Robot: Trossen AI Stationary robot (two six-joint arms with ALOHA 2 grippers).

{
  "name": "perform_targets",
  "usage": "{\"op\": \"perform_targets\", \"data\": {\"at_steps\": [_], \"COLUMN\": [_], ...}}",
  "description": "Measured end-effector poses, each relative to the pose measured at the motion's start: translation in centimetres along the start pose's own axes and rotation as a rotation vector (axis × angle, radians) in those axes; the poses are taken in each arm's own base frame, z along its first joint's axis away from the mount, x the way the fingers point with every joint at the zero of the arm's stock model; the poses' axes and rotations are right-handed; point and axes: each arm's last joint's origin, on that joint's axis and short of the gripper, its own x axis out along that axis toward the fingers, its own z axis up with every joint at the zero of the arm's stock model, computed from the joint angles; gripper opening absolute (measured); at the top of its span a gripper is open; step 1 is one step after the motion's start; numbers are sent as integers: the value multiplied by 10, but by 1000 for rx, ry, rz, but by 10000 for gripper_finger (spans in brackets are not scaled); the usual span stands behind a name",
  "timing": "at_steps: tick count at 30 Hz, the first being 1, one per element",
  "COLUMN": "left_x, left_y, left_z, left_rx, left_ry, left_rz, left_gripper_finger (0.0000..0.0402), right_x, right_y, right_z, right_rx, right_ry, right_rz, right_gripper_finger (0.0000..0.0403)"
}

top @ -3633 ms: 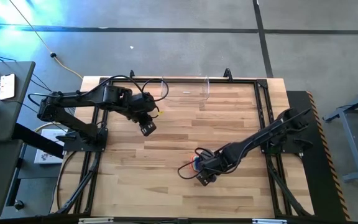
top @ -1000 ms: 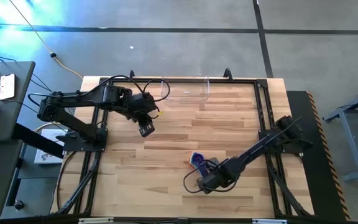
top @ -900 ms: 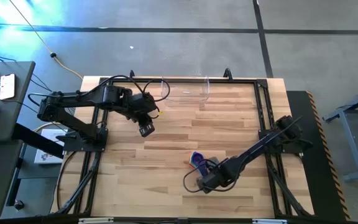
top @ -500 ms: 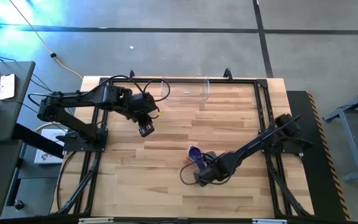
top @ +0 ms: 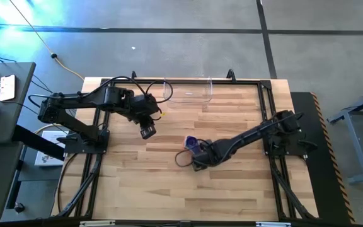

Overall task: Nest measuring cups in basket
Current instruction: Put the nested measuring cups into the transparent bin

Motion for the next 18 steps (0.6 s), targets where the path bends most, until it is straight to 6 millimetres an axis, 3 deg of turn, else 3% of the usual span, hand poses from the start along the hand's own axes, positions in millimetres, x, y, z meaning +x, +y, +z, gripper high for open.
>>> {"op": "perform_targets", "data": {"at_steps": [9, 18], "left_x": [0, 0], "left_y": [0, 0], "left_z": [0, 0], "left_rx": [28, 45], "left_ry": [2, 3], "left_rz": [1, 1], "left_gripper_finger": [113, 113], "right_x": [1, -2], "right_y": [-2, -7], "right_z": [20, -14], "right_rx": [-10, -41], "right_ry": [47, 149], "right_rz": [3, -71], "right_gripper_finger": [197, 197]}}
